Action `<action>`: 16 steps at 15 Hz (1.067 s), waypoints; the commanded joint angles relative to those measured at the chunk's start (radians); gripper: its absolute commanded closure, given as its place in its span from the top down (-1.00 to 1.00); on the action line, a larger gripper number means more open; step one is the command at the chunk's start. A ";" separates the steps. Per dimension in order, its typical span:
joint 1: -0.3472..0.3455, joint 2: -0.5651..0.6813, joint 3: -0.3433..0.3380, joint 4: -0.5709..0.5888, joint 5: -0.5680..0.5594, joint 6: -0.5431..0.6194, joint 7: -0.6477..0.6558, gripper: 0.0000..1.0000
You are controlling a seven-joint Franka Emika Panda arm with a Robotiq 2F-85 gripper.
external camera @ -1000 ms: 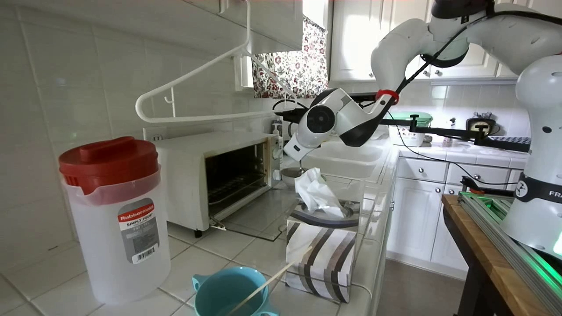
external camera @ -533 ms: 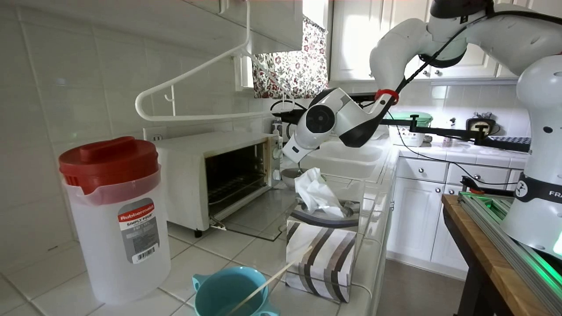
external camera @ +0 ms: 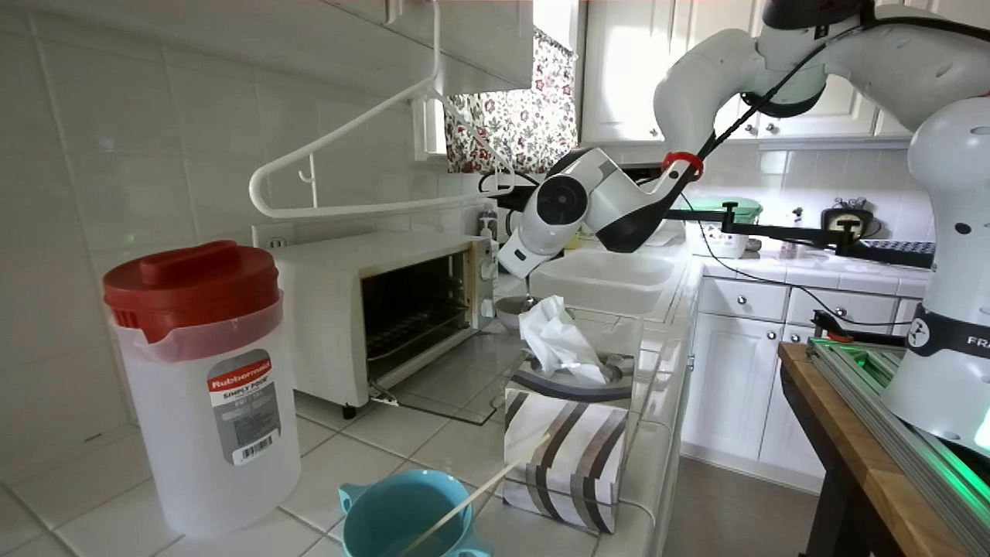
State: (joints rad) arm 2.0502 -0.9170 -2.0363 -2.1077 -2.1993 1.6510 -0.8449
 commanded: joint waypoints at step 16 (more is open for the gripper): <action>0.058 -0.012 0.025 0.007 0.051 0.009 0.018 -0.91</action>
State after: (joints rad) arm 2.1209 -0.9274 -2.0275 -2.0924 -2.1799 1.6532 -0.8254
